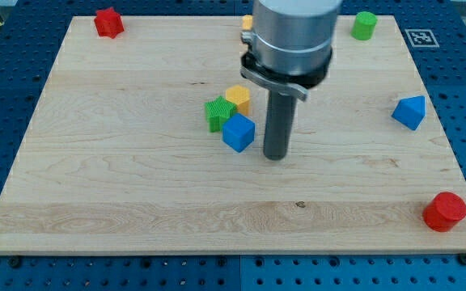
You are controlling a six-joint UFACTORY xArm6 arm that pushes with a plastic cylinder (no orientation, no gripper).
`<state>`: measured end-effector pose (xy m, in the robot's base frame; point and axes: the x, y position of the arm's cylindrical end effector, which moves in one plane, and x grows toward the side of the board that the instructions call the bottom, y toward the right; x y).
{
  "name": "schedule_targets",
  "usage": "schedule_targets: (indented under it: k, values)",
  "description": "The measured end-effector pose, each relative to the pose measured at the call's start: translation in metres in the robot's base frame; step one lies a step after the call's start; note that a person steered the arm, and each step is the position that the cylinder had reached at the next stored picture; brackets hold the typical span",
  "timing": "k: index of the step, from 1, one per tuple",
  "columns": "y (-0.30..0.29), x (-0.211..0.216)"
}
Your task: Nudge red star a bit up
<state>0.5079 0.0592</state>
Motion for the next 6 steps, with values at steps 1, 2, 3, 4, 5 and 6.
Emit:
schedule_targets:
  k: [1,2,3,4,5,6]
  values:
    - [0.028,0.032]
    - [0.067,0.061]
    - [0.111,0.099]
    - [0.128,0.111]
    - [0.158,0.110]
    - [0.222,0.110]
